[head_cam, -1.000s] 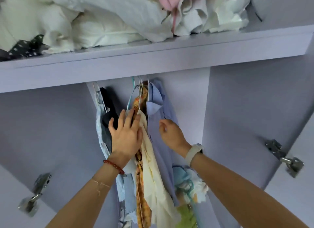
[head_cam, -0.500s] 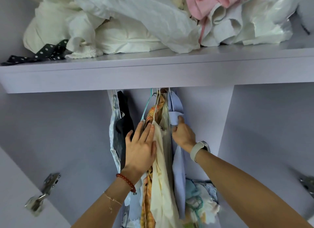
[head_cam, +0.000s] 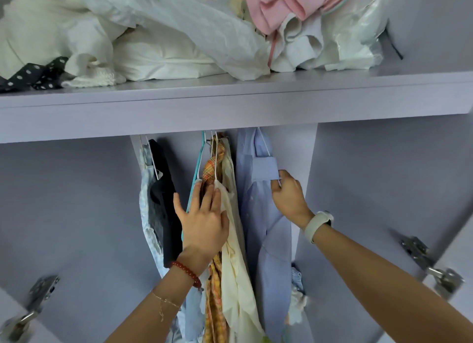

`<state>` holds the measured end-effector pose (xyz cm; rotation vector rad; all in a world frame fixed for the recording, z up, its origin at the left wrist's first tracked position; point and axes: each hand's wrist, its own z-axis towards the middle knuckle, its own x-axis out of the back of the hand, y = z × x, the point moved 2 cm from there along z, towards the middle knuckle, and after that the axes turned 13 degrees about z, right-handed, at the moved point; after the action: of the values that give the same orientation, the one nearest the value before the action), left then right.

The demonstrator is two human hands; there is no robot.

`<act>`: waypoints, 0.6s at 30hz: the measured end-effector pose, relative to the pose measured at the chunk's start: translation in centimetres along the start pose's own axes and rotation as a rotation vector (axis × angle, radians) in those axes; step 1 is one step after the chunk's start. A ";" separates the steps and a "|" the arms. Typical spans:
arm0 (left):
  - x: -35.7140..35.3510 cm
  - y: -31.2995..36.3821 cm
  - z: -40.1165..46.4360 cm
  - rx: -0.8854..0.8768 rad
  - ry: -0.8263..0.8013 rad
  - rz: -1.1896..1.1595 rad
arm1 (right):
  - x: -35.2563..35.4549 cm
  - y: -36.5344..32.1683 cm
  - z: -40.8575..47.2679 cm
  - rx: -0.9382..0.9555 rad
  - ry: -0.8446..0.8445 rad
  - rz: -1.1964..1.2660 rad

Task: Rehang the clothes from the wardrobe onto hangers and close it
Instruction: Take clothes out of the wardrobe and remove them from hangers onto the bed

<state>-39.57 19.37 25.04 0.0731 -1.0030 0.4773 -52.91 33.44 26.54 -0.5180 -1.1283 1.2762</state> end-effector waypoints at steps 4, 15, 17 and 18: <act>0.9 1.9 -0.5 -0.066 0.174 -0.176 | 2.4 2.3 -5.5 -0.071 -0.056 0.092; -3.3 12.8 -7.4 -0.615 -0.288 -0.533 | 14.3 4.6 -25.9 -0.459 -0.146 -0.082; -3.2 15.6 -9.4 -0.700 -0.358 -0.647 | 16.6 4.1 -29.9 -0.522 -0.089 -0.103; -2.9 17.1 -10.6 -0.763 -0.391 -0.691 | 17.5 4.0 -32.1 -0.556 -0.064 -0.114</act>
<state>-39.59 36.56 14.22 -0.1764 -1.4003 -0.5846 -28.66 59.19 16.41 -0.8116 -1.5523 0.8760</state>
